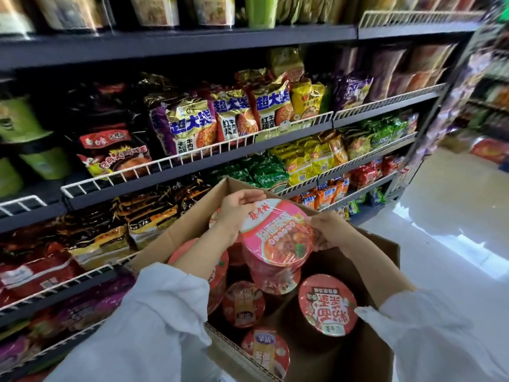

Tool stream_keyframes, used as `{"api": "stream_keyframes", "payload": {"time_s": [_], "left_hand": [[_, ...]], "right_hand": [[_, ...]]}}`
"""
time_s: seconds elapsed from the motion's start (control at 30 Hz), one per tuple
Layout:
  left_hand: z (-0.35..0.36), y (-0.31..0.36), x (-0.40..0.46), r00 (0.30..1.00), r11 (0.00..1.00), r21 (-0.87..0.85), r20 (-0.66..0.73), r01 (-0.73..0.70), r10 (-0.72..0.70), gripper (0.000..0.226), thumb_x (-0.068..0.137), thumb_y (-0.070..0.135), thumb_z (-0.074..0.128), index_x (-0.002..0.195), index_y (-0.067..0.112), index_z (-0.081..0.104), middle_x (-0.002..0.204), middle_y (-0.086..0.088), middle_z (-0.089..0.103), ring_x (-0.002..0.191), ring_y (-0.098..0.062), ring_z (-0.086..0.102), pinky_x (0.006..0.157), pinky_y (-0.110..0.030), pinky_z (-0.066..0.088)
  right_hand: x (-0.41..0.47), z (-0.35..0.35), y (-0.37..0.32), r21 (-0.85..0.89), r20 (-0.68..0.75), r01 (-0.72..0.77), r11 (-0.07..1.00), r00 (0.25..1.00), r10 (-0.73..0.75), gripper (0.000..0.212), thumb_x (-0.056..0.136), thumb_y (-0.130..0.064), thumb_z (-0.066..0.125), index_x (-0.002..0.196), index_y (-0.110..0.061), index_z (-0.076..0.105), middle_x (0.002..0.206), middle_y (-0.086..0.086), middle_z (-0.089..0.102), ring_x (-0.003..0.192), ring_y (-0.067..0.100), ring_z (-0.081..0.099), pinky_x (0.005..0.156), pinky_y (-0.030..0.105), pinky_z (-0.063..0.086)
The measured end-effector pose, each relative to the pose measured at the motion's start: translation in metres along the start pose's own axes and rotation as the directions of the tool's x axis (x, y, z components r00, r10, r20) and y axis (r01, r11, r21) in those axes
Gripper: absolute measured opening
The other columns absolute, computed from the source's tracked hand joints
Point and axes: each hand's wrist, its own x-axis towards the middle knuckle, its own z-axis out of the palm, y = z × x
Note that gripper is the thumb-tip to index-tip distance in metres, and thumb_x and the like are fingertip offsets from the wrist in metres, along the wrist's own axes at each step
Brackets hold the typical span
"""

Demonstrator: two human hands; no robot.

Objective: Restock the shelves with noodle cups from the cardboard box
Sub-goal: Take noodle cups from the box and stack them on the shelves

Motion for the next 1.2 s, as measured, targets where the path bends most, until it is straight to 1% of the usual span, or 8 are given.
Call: {"api": "stream_keyframes", "payload": {"time_s": [0.13,0.27,0.43,0.57,0.77,0.93,1.03,1.2], "left_hand": [[0.021,-0.014,0.02,0.998,0.999,-0.007,-0.048,0.044,-0.044,0.03,0.088,-0.017,0.044,0.096,0.006,0.062,0.104,-0.011,0.065,0.107,-0.024,0.06,0.093,-0.04,0.05],[0.027,-0.037,0.031,0.989,0.993,0.054,-0.11,0.109,-0.103,0.023,0.093,-0.006,0.045,0.099,0.008,0.062,0.105,-0.01,0.062,0.104,-0.024,0.058,0.095,-0.04,0.047],[0.017,-0.05,0.026,0.953,0.949,0.099,-0.078,0.299,-0.293,0.023,0.097,0.03,0.049,0.106,0.012,0.061,0.111,-0.009,0.064,0.098,-0.023,0.062,0.084,-0.035,0.051],[0.013,-0.05,0.018,0.893,0.898,0.045,0.094,0.438,-0.44,0.035,0.095,0.051,0.042,0.097,0.023,0.064,0.094,0.0,0.068,0.084,-0.014,0.064,0.068,-0.024,0.047],[0.015,-0.05,0.02,0.888,0.895,-0.013,0.138,0.445,-0.439,0.04,0.096,0.05,0.039,0.092,0.021,0.065,0.084,-0.003,0.072,0.077,-0.02,0.065,0.074,-0.029,0.049],[0.02,-0.057,0.012,0.92,0.915,-0.124,0.143,0.383,-0.365,0.033,0.097,0.039,0.042,0.111,0.016,0.061,0.093,-0.003,0.069,0.082,-0.02,0.065,0.078,-0.031,0.052],[0.021,-0.055,0.005,0.934,0.927,-0.137,0.133,0.349,-0.332,0.027,0.099,0.032,0.04,0.099,0.016,0.061,0.086,-0.003,0.067,0.073,-0.016,0.063,0.063,-0.023,0.054],[0.014,-0.04,-0.009,0.928,0.924,-0.131,0.151,0.36,-0.34,0.031,0.096,0.039,0.042,0.089,0.019,0.064,0.08,-0.002,0.068,0.073,-0.019,0.063,0.072,-0.029,0.048]], "right_hand": [[0.028,0.001,0.017,-0.125,-0.263,0.008,0.992,0.964,-0.041,0.046,0.097,-0.033,0.048,0.08,0.008,0.06,0.065,0.013,0.052,0.053,0.023,0.052,0.054,0.028,0.04],[0.035,0.014,0.029,-0.009,-0.387,0.039,0.999,0.921,-0.039,0.042,0.098,-0.034,0.045,0.071,-0.006,0.061,0.063,0.009,0.054,0.062,0.022,0.05,0.06,0.032,0.039],[0.041,0.035,0.042,0.369,-0.296,-0.063,0.927,0.938,0.182,0.046,0.095,-0.05,0.04,0.113,-0.015,0.063,0.109,0.003,0.066,0.103,0.021,0.06,0.095,0.036,0.044],[0.037,0.039,0.045,0.615,0.026,-0.28,0.737,0.942,0.336,0.068,0.088,-0.068,0.034,0.125,-0.016,0.055,0.13,0.008,0.055,0.122,0.027,0.047,0.106,0.045,0.03],[0.037,0.044,0.044,0.628,0.091,-0.339,0.701,0.926,0.366,0.074,0.087,-0.07,0.029,0.133,-0.016,0.048,0.145,0.011,0.042,0.136,0.032,0.034,0.114,0.053,0.022],[0.031,0.042,0.041,0.608,0.069,-0.338,0.718,0.924,0.376,0.075,0.086,-0.072,0.031,0.133,-0.016,0.05,0.144,0.013,0.044,0.134,0.035,0.035,0.112,0.058,0.024],[0.024,0.036,0.039,0.569,0.05,-0.328,0.754,0.929,0.367,0.071,0.088,-0.07,0.029,0.13,-0.017,0.052,0.14,0.013,0.048,0.13,0.035,0.04,0.107,0.058,0.029],[0.006,0.028,0.022,0.518,-0.015,-0.283,0.808,0.941,0.339,0.072,0.088,-0.07,0.03,0.133,-0.019,0.051,0.135,0.013,0.053,0.124,0.032,0.046,0.1,0.049,0.037]]}}
